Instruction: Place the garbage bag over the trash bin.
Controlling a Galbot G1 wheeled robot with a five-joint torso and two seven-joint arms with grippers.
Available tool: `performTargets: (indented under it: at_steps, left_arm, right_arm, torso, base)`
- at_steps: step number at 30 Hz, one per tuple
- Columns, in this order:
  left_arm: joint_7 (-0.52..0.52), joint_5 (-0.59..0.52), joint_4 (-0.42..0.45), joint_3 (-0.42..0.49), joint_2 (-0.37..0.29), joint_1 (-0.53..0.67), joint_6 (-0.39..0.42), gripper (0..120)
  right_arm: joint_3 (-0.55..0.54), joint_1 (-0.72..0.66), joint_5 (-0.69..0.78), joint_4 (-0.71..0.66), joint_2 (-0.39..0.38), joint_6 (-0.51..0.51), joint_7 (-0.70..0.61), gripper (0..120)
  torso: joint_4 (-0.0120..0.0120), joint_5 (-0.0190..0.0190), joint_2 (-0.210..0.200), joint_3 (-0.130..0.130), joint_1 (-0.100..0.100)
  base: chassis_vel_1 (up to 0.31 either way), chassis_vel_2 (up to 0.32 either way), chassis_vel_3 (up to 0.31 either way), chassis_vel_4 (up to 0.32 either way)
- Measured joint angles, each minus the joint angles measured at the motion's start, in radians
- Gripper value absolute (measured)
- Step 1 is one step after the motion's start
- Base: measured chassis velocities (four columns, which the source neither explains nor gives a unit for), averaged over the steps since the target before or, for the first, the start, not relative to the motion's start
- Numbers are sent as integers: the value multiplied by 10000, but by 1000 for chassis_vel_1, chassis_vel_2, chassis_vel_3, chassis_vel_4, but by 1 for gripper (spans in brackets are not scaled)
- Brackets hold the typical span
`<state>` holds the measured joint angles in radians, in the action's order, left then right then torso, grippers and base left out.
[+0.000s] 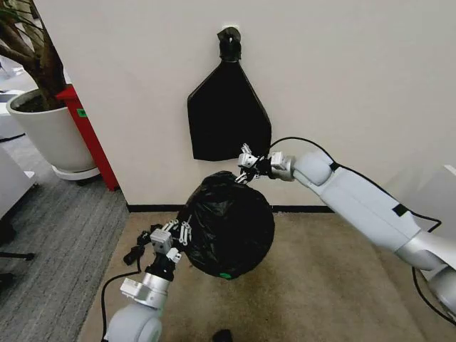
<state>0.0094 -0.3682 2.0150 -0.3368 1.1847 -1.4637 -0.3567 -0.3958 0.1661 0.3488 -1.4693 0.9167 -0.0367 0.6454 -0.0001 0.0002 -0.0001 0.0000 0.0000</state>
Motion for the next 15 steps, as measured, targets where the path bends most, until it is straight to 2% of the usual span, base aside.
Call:
performTargets:
  at_steps: [7, 15]
  left_arm:
    - [-221, -104, -667, -29, -2, 393, 88, 4]
    - [-325, -85, -855, 35, 174, 343, 122, 4]
  right_arm:
    - [495, -54, 679, -1185, -965, -376, 198, 100]
    - [1426, 273, 596, -1355, -1158, -232, -201, 100]
  torso:
    - [-3, -3, 2, -1, -1]
    - [3, -1, 2, 0, -1]
  base:
    - [0, 0, 0, 0]
    - [0, 0, 0, 0]
